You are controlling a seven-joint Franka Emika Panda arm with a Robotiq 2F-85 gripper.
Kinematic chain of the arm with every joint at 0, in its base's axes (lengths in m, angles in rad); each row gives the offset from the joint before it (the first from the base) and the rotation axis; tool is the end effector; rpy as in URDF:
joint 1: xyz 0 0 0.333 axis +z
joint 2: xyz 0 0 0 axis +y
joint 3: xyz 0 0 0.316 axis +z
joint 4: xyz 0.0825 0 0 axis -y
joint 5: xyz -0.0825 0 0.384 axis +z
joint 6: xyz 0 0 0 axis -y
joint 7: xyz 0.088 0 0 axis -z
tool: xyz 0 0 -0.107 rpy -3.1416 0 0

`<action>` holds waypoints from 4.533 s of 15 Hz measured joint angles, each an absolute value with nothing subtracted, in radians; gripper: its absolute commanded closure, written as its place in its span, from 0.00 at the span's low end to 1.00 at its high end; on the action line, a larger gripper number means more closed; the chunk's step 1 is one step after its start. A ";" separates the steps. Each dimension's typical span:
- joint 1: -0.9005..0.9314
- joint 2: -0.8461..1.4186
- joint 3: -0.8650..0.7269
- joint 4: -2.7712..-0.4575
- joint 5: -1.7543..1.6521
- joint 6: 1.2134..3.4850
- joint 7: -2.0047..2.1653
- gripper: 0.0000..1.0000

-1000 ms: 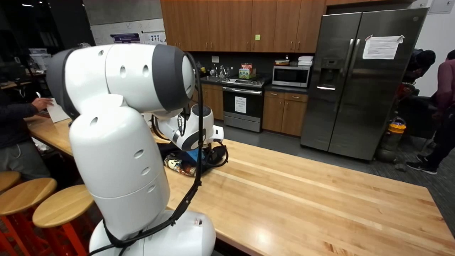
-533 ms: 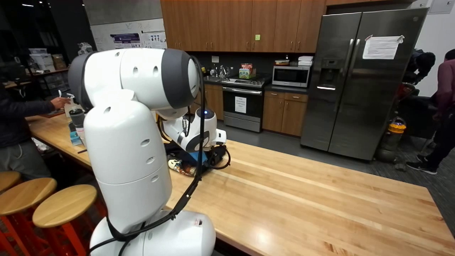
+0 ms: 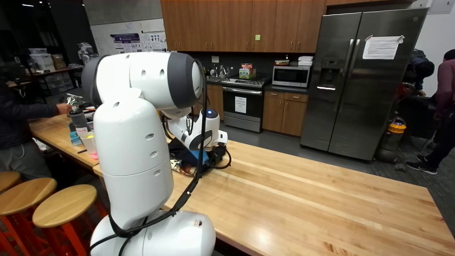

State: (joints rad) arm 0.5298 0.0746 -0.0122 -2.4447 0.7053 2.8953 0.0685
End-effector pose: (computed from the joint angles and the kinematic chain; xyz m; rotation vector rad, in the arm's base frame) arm 0.4590 0.2171 0.3026 -2.7230 0.2813 -0.3548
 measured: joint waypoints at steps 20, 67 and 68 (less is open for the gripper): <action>0.276 0.099 0.322 -2.345 0.880 3.003 -0.056 0.99; 0.275 -0.242 0.409 -2.479 0.608 3.046 0.004 0.99; 0.271 -0.243 0.447 -2.489 0.553 3.062 0.047 0.99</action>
